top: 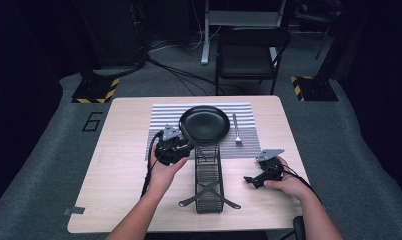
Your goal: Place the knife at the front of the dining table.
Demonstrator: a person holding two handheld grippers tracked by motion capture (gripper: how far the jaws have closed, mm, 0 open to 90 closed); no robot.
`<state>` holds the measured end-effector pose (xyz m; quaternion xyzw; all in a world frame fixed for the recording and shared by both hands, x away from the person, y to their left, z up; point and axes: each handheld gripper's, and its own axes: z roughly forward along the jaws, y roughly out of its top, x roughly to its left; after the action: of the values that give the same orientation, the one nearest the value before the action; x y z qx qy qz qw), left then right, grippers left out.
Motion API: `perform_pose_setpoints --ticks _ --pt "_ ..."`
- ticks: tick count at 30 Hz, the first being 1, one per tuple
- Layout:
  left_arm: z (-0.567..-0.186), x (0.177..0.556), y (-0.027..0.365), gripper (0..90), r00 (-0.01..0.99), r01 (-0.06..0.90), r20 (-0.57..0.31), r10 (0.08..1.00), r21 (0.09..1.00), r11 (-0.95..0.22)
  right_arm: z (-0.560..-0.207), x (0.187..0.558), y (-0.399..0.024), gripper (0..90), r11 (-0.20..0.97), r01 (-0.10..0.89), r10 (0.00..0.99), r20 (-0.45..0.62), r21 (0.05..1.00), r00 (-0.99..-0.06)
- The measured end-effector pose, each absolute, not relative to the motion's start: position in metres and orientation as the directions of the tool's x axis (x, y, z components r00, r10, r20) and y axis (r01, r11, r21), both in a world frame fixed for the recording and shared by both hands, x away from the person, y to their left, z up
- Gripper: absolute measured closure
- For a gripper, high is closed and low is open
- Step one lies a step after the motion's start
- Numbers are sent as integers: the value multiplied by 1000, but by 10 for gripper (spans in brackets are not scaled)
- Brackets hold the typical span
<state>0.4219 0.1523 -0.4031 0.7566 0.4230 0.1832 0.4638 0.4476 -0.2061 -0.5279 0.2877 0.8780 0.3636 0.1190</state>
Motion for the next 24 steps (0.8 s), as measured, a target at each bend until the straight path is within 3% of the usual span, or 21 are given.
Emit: perform_pose_setpoints --ticks 9,21,24 --pt "-406 424 144 769 585 437 -98 805 874 -211 -528 448 -206 0 570 419 592 0 707 -806" --pt "-405 428 142 811 595 457 -155 789 872 -174 -528 448 -206 0 570 419 592 1 707 -806" --pt "-402 427 138 816 602 453 -126 789 867 -206 -528 448 -206 0 570 419 592 0 707 -806"
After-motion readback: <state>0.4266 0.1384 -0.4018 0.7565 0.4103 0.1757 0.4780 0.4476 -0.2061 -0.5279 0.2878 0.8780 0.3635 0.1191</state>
